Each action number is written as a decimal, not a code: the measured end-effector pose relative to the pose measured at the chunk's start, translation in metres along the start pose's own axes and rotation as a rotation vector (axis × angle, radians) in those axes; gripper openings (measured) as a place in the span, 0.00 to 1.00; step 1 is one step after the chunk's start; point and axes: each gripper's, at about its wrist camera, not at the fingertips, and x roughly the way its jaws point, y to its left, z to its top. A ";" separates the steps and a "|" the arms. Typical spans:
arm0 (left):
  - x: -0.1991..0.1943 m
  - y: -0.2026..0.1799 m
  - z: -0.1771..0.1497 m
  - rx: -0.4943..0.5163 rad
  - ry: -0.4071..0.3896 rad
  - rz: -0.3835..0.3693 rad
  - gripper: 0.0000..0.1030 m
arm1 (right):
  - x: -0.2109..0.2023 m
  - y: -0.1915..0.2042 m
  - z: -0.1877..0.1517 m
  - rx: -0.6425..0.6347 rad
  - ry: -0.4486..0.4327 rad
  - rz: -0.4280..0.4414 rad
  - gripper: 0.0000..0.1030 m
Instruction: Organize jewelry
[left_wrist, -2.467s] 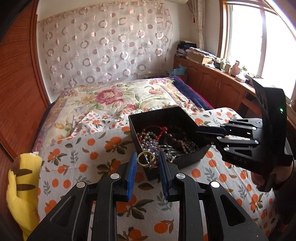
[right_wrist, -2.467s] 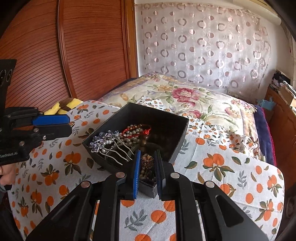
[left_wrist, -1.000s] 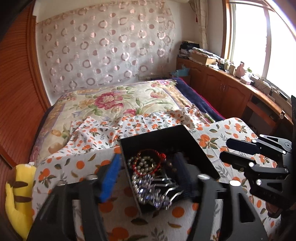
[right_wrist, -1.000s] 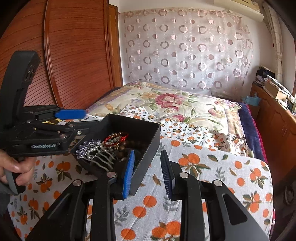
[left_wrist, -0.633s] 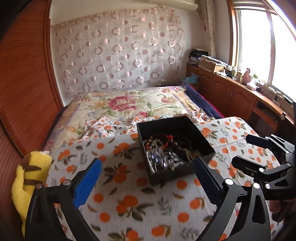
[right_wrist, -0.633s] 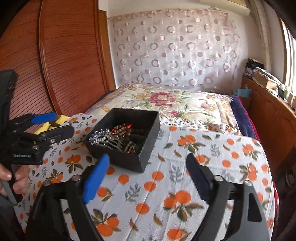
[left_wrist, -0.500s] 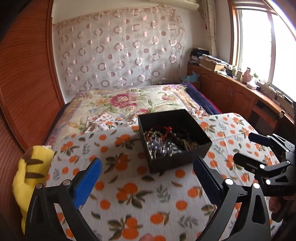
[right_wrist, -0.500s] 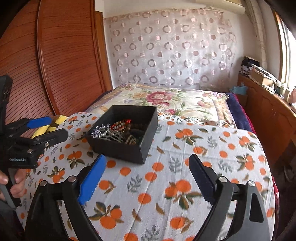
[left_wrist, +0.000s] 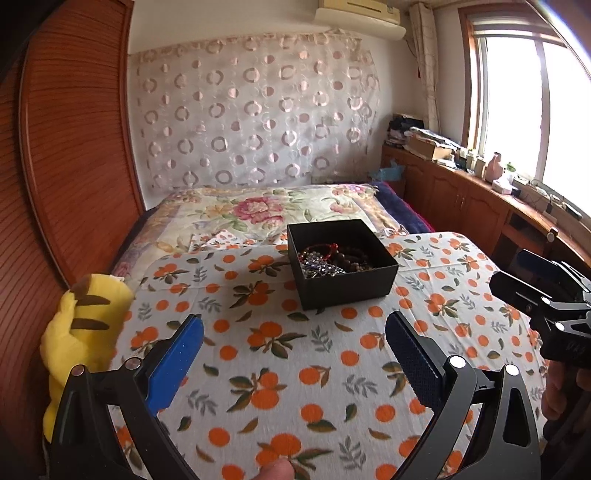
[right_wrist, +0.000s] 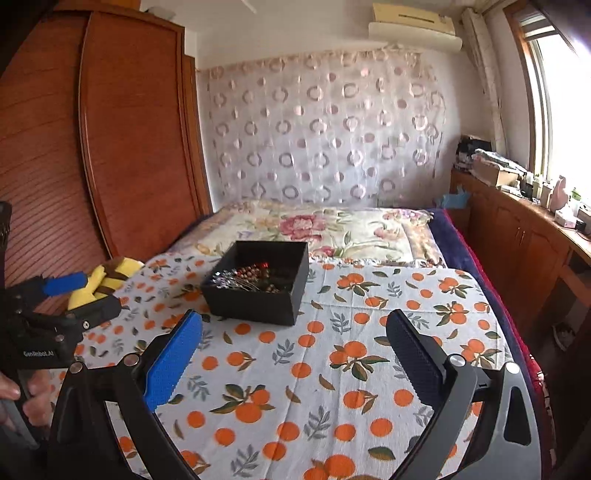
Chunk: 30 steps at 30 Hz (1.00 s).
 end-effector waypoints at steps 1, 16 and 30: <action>-0.004 0.000 -0.001 -0.002 -0.006 -0.001 0.92 | -0.005 0.001 0.000 -0.005 -0.008 -0.003 0.97; -0.021 -0.009 -0.002 0.005 -0.041 0.003 0.92 | -0.014 0.003 -0.005 0.001 -0.020 -0.027 0.97; -0.019 -0.011 -0.006 -0.003 -0.038 0.007 0.92 | -0.012 0.002 -0.007 0.006 -0.020 -0.035 0.97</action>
